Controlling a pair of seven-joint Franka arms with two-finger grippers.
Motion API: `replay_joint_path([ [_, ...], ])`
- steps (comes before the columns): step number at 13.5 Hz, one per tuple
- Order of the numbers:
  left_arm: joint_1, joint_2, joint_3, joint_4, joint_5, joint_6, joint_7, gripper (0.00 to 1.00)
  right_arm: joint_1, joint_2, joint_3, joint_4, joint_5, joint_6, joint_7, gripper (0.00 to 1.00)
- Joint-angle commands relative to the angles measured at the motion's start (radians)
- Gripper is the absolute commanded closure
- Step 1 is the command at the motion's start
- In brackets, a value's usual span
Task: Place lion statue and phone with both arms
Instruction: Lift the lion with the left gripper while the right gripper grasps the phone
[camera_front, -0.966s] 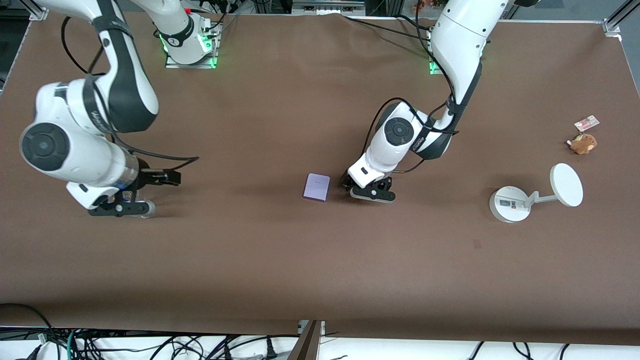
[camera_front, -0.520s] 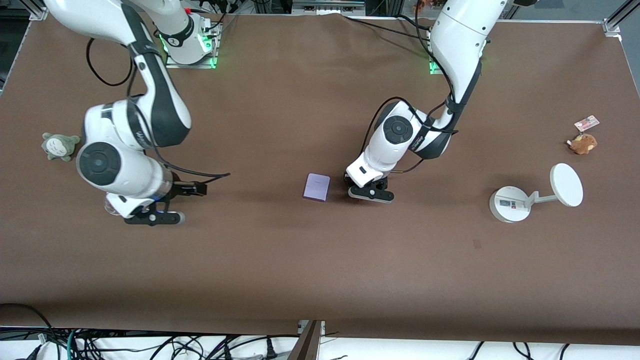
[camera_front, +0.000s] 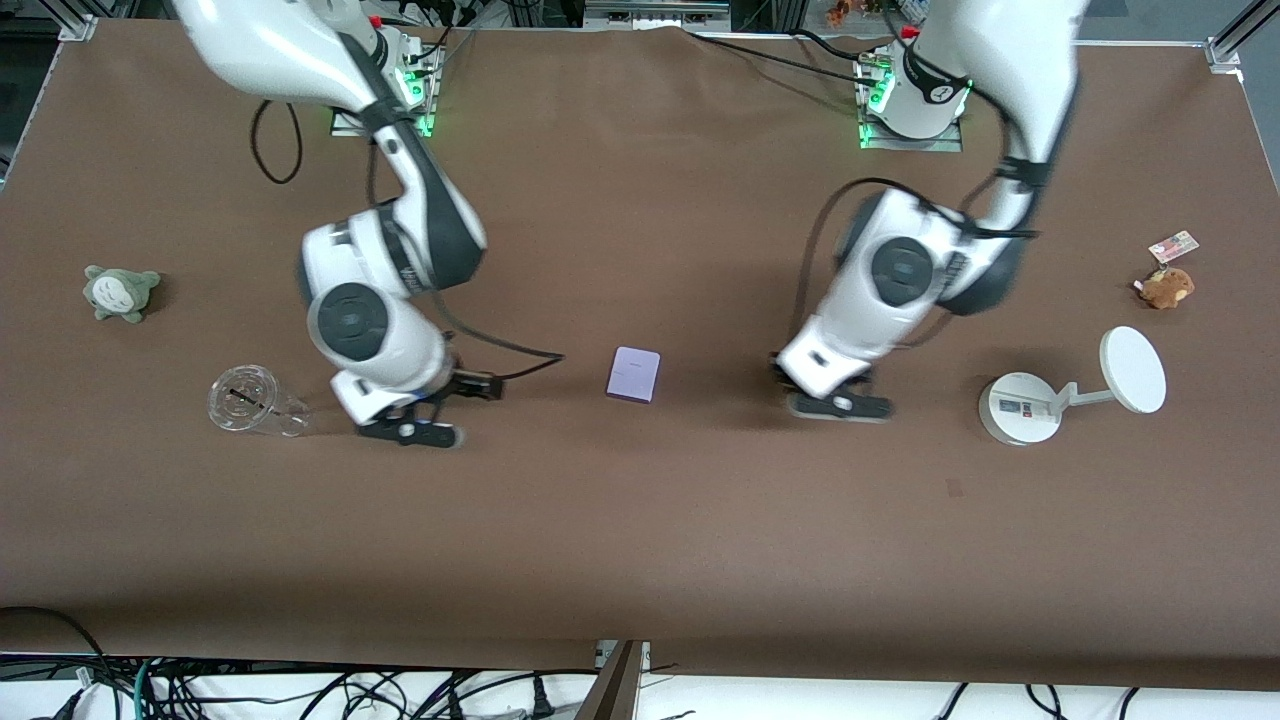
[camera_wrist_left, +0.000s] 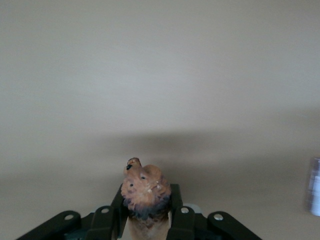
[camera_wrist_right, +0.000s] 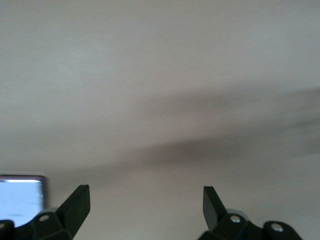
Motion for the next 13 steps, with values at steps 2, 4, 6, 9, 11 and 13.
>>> replay_joint_path([
  [2,0.174,0.009,-0.011,-0.012,0.029,-0.033,0.215,0.99,0.117,0.079,-0.009,0.018,0.015,0.169,0.237,0.00],
  [4,0.219,0.017,-0.011,-0.033,0.105,-0.038,0.225,1.00,0.166,0.122,-0.009,0.049,0.013,0.218,0.290,0.00],
  [6,0.256,0.040,-0.011,-0.041,0.154,-0.032,0.220,1.00,0.214,0.184,-0.009,0.121,0.013,0.217,0.321,0.00],
  [9,0.291,0.083,-0.009,-0.061,0.203,-0.007,0.217,1.00,0.281,0.273,-0.011,0.218,0.007,0.217,0.370,0.00],
  [11,0.305,0.094,-0.011,-0.073,0.205,0.036,0.214,1.00,0.286,0.284,-0.011,0.219,0.004,0.218,0.368,0.00],
  [13,0.307,0.097,-0.012,-0.072,0.199,0.042,0.213,1.00,0.295,0.296,-0.011,0.219,0.003,0.218,0.370,0.00],
])
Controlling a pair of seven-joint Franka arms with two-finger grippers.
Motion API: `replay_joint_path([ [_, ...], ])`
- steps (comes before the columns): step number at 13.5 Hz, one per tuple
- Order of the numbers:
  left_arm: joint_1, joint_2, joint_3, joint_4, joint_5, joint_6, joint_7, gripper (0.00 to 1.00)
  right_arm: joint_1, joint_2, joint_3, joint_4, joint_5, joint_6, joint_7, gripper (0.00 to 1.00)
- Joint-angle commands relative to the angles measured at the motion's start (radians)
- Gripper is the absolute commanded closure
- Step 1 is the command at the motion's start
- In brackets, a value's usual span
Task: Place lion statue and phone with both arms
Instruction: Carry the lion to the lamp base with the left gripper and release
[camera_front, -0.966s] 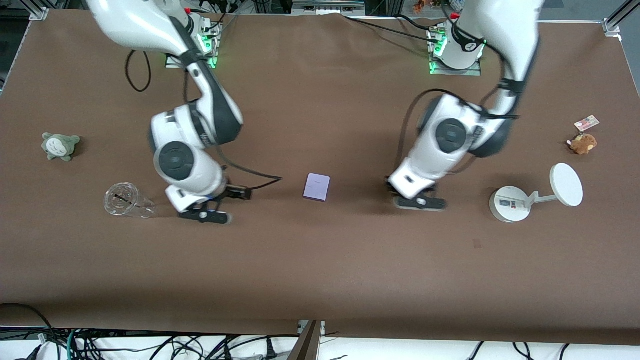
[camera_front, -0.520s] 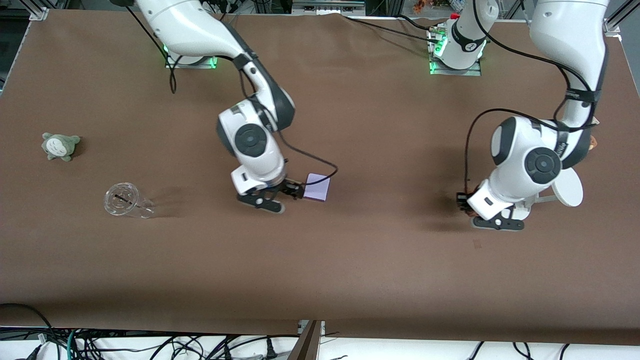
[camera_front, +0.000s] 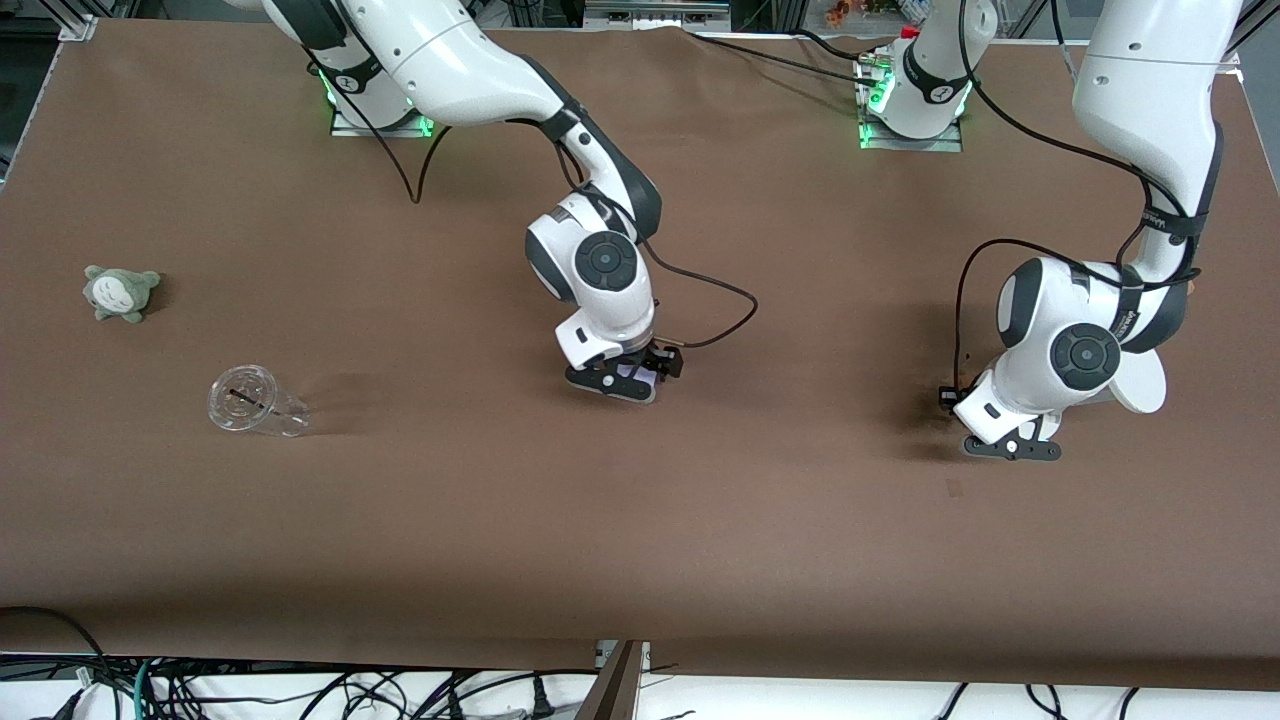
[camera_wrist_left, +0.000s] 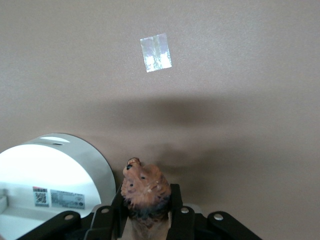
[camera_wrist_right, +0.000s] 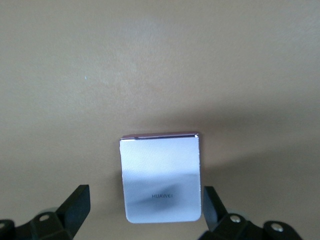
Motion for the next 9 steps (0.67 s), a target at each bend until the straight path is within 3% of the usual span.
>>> replay_joint_path([
  [1,0.013,-0.009,-0.016,-0.008,0.019,0.014,-0.006,1.00,0.013,0.031,-0.012,0.035,-0.001,-0.007,0.006,0.00],
  [3,0.013,-0.009,-0.018,-0.006,0.018,0.014,-0.008,0.95,0.011,0.031,-0.012,0.034,-0.015,-0.011,-0.006,0.00],
  [4,0.011,-0.009,-0.018,-0.006,0.017,0.014,-0.008,0.84,0.011,0.033,-0.012,0.034,-0.018,-0.011,-0.006,0.00],
  [5,0.011,-0.009,-0.018,-0.005,0.015,0.013,-0.009,0.57,0.011,0.037,-0.012,0.034,-0.018,-0.008,-0.006,0.00],
  [6,0.011,-0.009,-0.019,-0.003,0.015,0.013,-0.026,0.01,0.011,0.042,-0.012,0.034,-0.018,-0.005,-0.005,0.00],
  [9,0.010,-0.025,-0.022,0.003,0.015,-0.002,-0.045,0.00,0.013,0.054,-0.012,0.035,-0.032,-0.005,-0.006,0.00],
])
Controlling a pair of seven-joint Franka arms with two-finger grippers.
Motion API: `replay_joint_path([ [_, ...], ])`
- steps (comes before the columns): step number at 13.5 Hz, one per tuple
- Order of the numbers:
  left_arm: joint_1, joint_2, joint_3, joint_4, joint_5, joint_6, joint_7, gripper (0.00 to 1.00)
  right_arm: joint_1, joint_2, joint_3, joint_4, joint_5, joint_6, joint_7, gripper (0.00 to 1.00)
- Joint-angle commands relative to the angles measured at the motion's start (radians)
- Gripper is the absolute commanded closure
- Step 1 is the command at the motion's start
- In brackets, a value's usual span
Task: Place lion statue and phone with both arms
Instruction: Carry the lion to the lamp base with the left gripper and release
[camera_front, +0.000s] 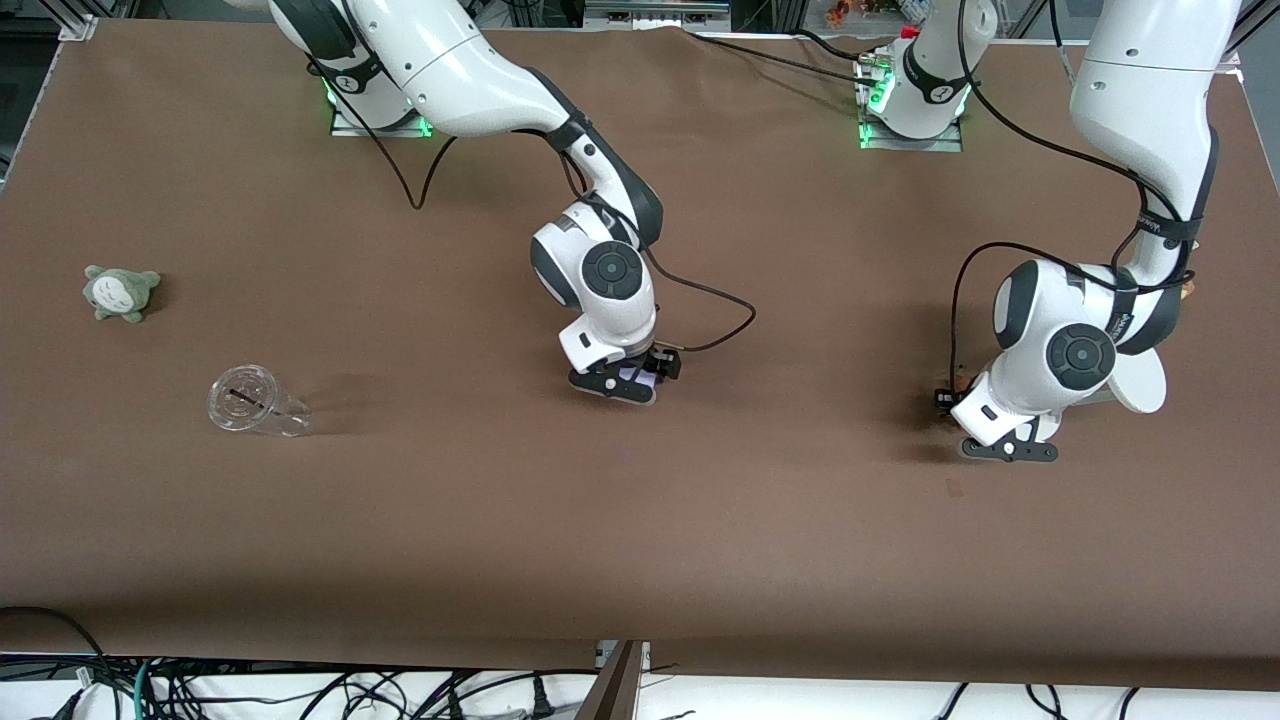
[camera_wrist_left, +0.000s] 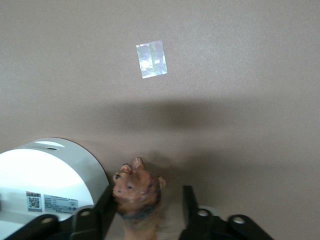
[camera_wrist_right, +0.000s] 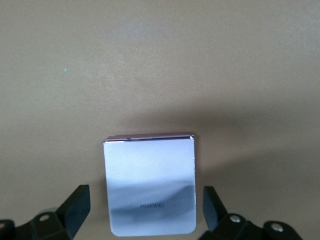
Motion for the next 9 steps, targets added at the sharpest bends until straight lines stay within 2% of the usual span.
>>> replay_joint_path([
  [1,0.011,-0.045,-0.013,0.002,0.015,-0.014,-0.020,0.00,0.010,0.027,-0.010,0.031,-0.017,-0.003,-0.004,0.00],
  [3,0.011,-0.107,-0.013,0.006,0.017,-0.060,-0.011,0.00,0.010,0.034,-0.010,0.031,-0.017,-0.002,-0.002,0.00],
  [6,0.012,-0.199,-0.012,0.084,0.017,-0.186,-0.008,0.00,0.010,0.044,-0.010,0.031,-0.017,0.018,0.001,0.00],
  [9,0.011,-0.249,-0.016,0.252,0.015,-0.392,-0.008,0.00,0.010,0.053,-0.011,0.033,-0.017,0.027,0.002,0.00],
])
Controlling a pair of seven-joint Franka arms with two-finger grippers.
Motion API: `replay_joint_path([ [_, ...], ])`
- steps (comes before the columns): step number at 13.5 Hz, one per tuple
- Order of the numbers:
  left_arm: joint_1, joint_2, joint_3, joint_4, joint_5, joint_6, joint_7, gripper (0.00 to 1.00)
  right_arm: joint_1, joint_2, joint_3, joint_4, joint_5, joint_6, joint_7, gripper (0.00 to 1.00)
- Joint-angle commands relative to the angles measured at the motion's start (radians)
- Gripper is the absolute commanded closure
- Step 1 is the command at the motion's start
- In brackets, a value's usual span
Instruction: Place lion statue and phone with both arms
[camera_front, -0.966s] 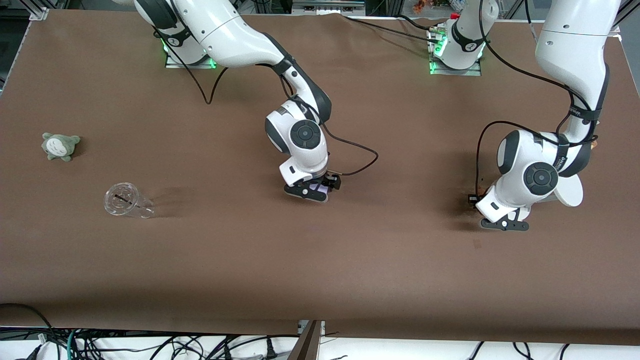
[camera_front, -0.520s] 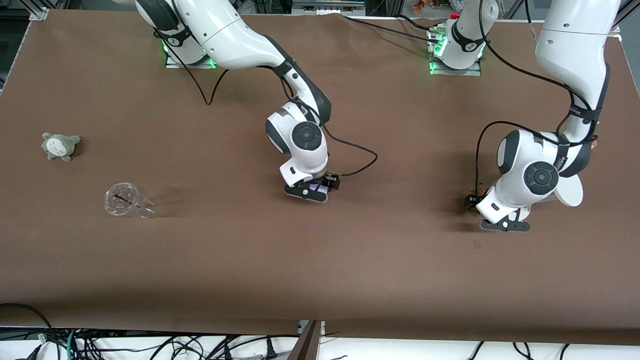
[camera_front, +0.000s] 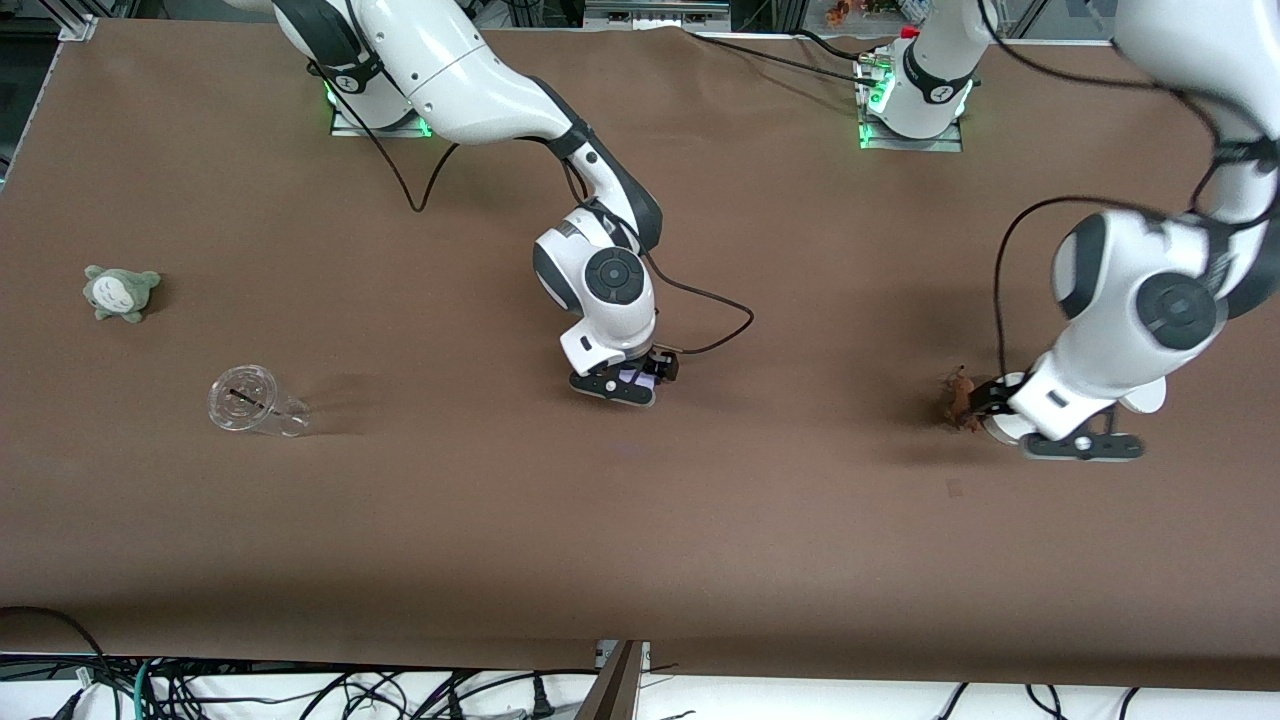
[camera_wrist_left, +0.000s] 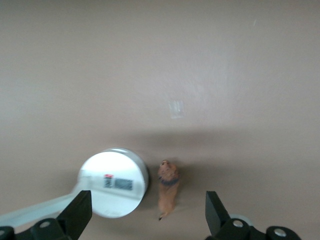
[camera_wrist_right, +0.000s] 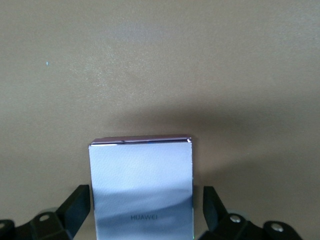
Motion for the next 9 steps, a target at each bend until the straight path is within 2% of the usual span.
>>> replay_joint_path([
  [1,0.002,-0.033,-0.017,0.187,0.015,-0.245,-0.004,0.00,0.009,0.027,-0.010,0.032,-0.012,0.008,0.004,0.00],
  [2,0.000,-0.033,-0.017,0.265,0.015,-0.341,-0.004,0.00,0.009,0.025,-0.010,0.032,-0.012,0.008,0.005,0.00],
  [3,0.000,-0.033,-0.019,0.334,0.009,-0.415,-0.004,0.00,0.009,0.025,-0.010,0.034,-0.012,0.008,0.004,0.07],
  [4,0.002,-0.033,-0.017,0.385,-0.017,-0.443,-0.004,0.00,0.009,0.025,-0.012,0.036,-0.012,0.008,0.002,0.22],
  [5,0.005,-0.048,-0.019,0.396,-0.053,-0.454,-0.005,0.00,0.007,0.023,-0.012,0.037,-0.012,0.008,-0.001,0.44],
  [6,0.018,-0.065,-0.011,0.393,-0.126,-0.465,0.003,0.00,0.007,0.022,-0.013,0.042,-0.012,0.008,-0.008,0.48],
  [7,0.031,-0.077,-0.010,0.369,-0.144,-0.477,0.004,0.00,-0.002,0.014,-0.015,0.042,-0.012,0.007,-0.019,0.48],
  [9,0.032,-0.152,-0.016,0.236,-0.144,-0.424,0.004,0.00,-0.044,-0.022,-0.015,0.042,-0.001,-0.032,-0.099,0.48],
])
